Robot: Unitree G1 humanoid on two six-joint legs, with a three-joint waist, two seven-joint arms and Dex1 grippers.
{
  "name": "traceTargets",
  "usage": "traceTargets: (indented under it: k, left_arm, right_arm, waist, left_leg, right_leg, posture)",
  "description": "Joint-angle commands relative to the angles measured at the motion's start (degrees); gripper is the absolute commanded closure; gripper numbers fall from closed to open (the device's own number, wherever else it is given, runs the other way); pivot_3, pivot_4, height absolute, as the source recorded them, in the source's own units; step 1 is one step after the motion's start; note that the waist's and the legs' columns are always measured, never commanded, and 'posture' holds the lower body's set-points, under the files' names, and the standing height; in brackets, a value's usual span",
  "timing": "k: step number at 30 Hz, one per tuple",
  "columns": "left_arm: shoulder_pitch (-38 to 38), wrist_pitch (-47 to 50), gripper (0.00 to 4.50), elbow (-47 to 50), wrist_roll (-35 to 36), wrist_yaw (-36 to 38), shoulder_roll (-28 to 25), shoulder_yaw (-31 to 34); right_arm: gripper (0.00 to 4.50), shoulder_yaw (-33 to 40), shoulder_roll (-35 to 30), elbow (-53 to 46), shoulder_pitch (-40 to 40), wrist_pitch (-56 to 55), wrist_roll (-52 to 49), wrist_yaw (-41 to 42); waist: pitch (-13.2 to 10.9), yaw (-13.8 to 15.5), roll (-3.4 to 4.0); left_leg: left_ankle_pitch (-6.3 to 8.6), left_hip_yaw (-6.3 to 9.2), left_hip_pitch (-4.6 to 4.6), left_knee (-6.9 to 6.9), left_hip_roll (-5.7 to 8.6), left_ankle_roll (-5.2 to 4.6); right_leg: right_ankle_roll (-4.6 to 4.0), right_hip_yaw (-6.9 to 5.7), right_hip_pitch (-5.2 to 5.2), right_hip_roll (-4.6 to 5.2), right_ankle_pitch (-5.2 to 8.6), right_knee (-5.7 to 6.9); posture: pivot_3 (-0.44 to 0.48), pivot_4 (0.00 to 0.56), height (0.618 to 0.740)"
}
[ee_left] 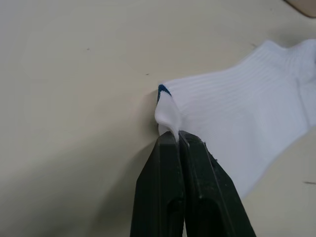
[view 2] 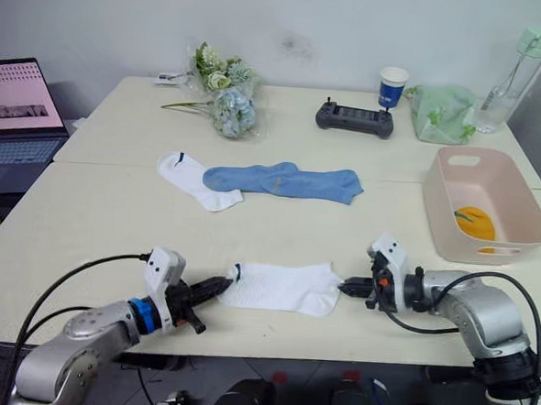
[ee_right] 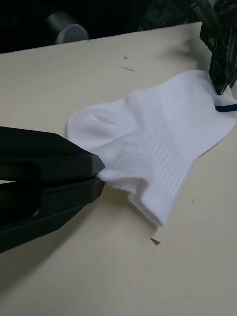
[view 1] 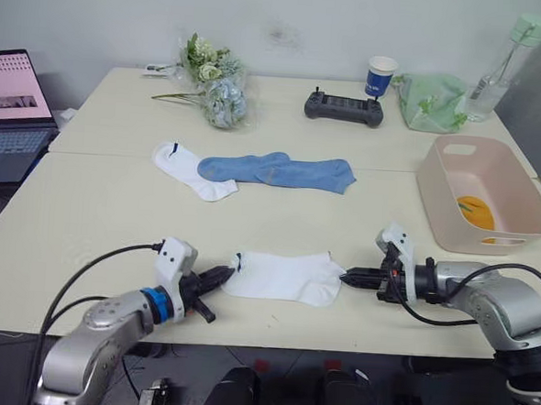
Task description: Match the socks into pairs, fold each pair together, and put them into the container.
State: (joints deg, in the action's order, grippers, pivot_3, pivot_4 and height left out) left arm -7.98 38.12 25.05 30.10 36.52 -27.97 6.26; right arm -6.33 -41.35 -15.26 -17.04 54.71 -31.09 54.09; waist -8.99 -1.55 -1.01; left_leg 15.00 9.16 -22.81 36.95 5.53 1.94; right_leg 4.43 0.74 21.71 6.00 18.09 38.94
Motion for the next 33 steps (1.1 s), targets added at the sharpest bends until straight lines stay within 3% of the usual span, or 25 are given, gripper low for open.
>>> traceTargets:
  k: [1,20,22,25,30,33]
  left_arm:
    - [-1.2,0.1,4.48,4.6,0.8,-2.8,1.6,-0.5]
    - [-2.6,0.0,4.48,5.2,0.2,-4.6,2.3,-3.8]
    - [-2.8,-0.5,4.08,4.6,-0.1,-4.5,2.0,-3.2]
    - [-3.2,-0.3,3.24,4.5,0.7,-3.9,1.7,-2.6]
    - [-3.8,0.9,1.62,4.5,2.6,-3.2,-0.4,1.4]
    - [-2.5,1.0,0.71,4.5,4.5,-1.9,-2.9,5.4]
  right_arm:
    - [4.50,1.4,-2.5,0.6,-1.1,-0.3,-0.9,2.3]
    - [4.50,-0.2,-5.4,5.9,0.5,-5.2,2.4,6.3]
    - [4.50,0.0,-5.3,5.8,1.0,-6.0,2.5,6.6]
    - [3.82,0.8,-5.1,5.4,1.5,-6.0,2.1,6.3]
    - [2.06,2.7,-5.1,6.0,0.6,-7.3,3.2,3.9]
    - [2.05,3.9,-5.0,4.7,-1.0,-9.4,2.8,4.2]
  waist:
    - [0.0,0.1,0.00]
    - [0.0,0.1,0.00]
    - [0.0,0.1,0.00]
    - [0.0,0.1,0.00]
    - [0.0,0.1,0.00]
    - [0.0,0.0,0.02]
  left_leg:
    - [0.00,-0.02,0.01,0.00,0.00,0.00]
    - [0.01,-0.07,0.01,-0.01,0.00,-0.01]
    - [0.01,-0.08,0.01,-0.01,0.00,-0.01]
    - [0.01,-0.07,0.01,-0.01,0.00,-0.01]
    - [0.01,-0.08,0.02,0.00,-0.01,-0.01]
    - [0.01,-0.07,0.02,-0.01,-0.01,-0.01]
  right_leg:
    - [0.00,0.01,-0.01,0.00,0.00,0.00]
    - [0.00,0.00,-0.02,-0.02,0.00,-0.02]
    - [0.00,0.00,-0.02,-0.02,0.00,-0.02]
    - [0.00,0.00,-0.02,-0.02,0.00,-0.02]
    - [0.00,0.01,-0.03,-0.02,0.00,-0.02]
    - [0.00,0.01,-0.02,-0.03,0.00,-0.01]
  posture:
    - [0.000,0.150,0.740]
    - [0.000,0.150,0.740]
    - [0.000,0.150,0.740]
    - [0.000,0.150,0.740]
    - [0.000,0.150,0.740]
    - [0.000,0.150,0.740]
